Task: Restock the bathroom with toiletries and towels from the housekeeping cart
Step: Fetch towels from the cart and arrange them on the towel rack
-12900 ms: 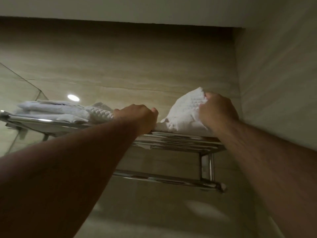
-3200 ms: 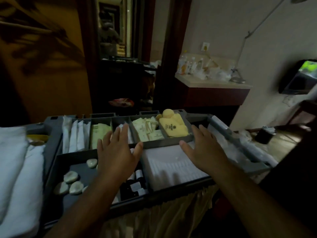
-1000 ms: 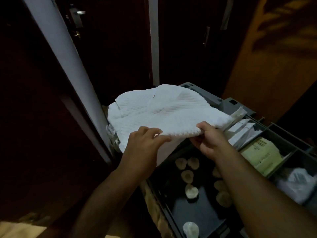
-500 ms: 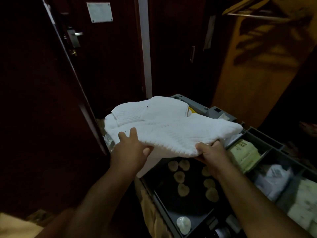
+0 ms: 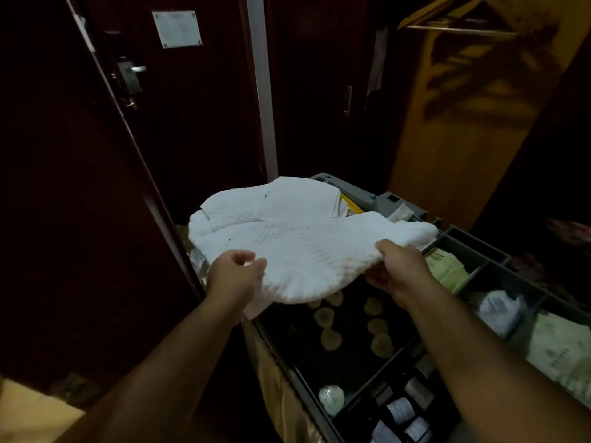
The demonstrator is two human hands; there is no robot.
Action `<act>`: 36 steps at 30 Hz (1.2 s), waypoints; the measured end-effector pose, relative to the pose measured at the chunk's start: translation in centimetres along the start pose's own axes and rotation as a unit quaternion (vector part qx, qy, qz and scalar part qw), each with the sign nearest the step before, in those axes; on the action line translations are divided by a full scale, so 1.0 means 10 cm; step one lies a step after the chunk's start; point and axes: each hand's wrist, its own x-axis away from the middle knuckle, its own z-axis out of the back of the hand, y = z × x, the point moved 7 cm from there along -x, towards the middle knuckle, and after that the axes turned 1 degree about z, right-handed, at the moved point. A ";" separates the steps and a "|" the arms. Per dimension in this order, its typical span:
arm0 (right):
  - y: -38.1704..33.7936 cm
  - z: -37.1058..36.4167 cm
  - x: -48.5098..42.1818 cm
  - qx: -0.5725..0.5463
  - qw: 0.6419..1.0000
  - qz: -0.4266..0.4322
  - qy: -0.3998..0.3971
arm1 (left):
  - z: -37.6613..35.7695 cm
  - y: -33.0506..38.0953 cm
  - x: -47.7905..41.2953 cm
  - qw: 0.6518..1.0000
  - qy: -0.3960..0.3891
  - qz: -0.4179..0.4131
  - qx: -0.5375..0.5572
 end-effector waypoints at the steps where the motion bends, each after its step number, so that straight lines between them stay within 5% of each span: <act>1: 0.01 0.03 0.00 0.030 1.000 0.005 0.004 | 0.00 -0.01 0.00 1.000 0.001 -0.010 -0.006; 7: -0.07 0.11 -0.04 0.214 0.971 0.093 0.051 | 0.04 0.01 0.09 0.998 0.032 -0.029 -0.039; 11: -0.25 0.18 -0.11 0.221 0.962 0.132 0.086 | -0.02 -0.09 0.12 0.998 0.016 0.056 -0.035; 15: -0.23 0.14 -0.18 0.343 0.931 0.126 0.015 | -0.09 -0.14 0.12 0.990 -0.011 0.137 -0.024; 19: -0.21 0.08 -0.23 0.480 0.868 0.124 -0.011 | -0.17 -0.12 0.14 0.989 -0.041 0.135 0.052; 22: -0.19 0.05 -0.30 0.481 0.869 0.118 -0.014 | -0.24 -0.15 0.11 0.990 -0.048 0.118 0.067; 26: -0.11 -0.02 -0.46 0.561 0.822 0.094 -0.031 | -0.25 -0.18 0.13 0.996 -0.021 0.086 0.024; 36: -0.16 -0.01 -0.61 0.524 0.834 0.162 0.058 | -0.13 -0.31 0.00 0.992 -0.012 0.112 0.053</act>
